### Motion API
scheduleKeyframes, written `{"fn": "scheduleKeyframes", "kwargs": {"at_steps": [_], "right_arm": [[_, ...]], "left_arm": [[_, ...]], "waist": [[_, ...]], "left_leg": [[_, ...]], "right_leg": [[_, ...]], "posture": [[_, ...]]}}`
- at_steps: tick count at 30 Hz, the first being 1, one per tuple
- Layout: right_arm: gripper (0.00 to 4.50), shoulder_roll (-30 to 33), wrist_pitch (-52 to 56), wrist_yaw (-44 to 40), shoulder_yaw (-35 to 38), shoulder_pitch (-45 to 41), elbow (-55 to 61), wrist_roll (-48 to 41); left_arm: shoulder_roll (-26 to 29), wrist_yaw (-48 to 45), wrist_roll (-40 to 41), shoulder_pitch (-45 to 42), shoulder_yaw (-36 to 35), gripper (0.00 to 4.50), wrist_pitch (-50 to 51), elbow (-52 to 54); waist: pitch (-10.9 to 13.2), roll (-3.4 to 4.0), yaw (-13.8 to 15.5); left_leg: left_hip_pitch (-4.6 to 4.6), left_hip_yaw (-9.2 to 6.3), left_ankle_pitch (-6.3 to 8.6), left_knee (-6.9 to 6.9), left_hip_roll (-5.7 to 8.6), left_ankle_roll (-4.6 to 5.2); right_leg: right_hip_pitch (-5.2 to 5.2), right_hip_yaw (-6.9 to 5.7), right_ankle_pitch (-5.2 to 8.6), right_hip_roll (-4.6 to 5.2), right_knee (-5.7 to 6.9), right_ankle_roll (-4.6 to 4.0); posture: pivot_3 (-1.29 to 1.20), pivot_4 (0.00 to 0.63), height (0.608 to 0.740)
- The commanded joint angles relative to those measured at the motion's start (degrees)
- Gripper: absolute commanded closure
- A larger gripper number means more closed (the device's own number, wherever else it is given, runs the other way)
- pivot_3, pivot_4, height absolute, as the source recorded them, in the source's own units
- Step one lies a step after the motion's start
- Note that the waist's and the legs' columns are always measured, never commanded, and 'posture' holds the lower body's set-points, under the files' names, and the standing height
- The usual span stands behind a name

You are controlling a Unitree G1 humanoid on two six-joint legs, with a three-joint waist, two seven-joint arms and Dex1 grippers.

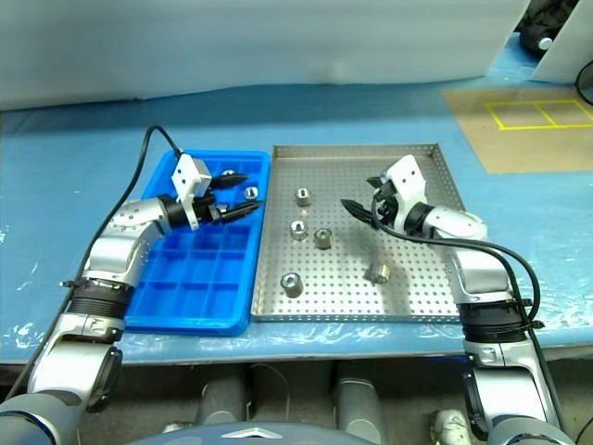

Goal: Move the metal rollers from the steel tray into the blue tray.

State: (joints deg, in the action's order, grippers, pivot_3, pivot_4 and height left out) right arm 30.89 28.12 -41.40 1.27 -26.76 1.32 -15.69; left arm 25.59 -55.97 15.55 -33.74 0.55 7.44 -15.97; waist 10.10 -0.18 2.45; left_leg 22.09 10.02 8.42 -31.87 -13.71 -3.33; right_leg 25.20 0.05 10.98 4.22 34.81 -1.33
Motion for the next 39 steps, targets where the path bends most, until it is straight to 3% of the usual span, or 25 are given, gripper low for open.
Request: {"fn": "scheduleKeyframes", "kwargs": {"at_steps": [1, 19, 27, 32, 39], "right_arm": [[0.57, -0.01, -1.1, -0.08, 0.06, -1.18, 0.83, -0.01], [0.57, 0.0, -1.15, -0.11, 0.16, -1.12, 0.91, 0.31], [0.57, 2.14, 0.6, -5.1, -0.63, -1.88, 2.95, -1.41], [0.57, 3.94, 2.63, -8.76, -1.92, -1.75, 6.53, -2.8], [0.57, 10.46, 7.73, -18.09, -1.11, 1.66, 16.18, -10.04]], "left_arm": [[0.55, 0.15, 0.67, -1.12, -0.86, 0.84, -0.37, 1.76], [0.12, 0.34, 0.83, -1.63, -0.48, 0.84, 0.41, 1.98], [-2.7, -5.42, -0.66, -8.13, 4.45, 0.84, -1.79, -2.42], [-3.98, -13.78, -2.99, -14.08, 8.93, 0.84, -5.89, -11.66], [-7.24, -20.14, -10.88, -25.06, 13.62, 0.84, -18.02, -34.64]], "waist": [[0.0, 0.0, 0.0], [0.0, 0.0, -0.01], [0.0, 0.0, 0.05], [0.0, 0.0, -0.17], [0.0, -0.01, -0.11]], "left_leg": [[0.0, 0.0, 0.0, 0.0, 0.0, 0.0], [0.0, 0.0, 0.0, 0.01, 0.0, 0.0], [0.01, 0.0, 0.01, 0.0, 0.04, 0.02], [-0.02, 0.01, 0.0, 0.04, 0.01, 0.01], [0.0, 0.01, 0.03, 0.01, 0.03, 0.07]], "right_leg": [[0.0, 0.0, 0.0, 0.0, 0.0, 0.0], [0.0, 0.0, 0.0, 0.0, -0.01, 0.0], [-0.01, 0.01, 0.0, 0.03, 0.0, 0.0], [0.0, 0.02, 0.0, -0.01, -0.02, 0.0], [-0.02, 0.05, -0.01, -0.01, -0.06, 0.0]], "posture": [[-0.16, 0.15, 0.74], [-0.16, 0.15, 0.74], [-0.19, 0.15, 0.74], [-0.22, 0.15, 0.74], [-0.32, 0.15, 0.74]]}}
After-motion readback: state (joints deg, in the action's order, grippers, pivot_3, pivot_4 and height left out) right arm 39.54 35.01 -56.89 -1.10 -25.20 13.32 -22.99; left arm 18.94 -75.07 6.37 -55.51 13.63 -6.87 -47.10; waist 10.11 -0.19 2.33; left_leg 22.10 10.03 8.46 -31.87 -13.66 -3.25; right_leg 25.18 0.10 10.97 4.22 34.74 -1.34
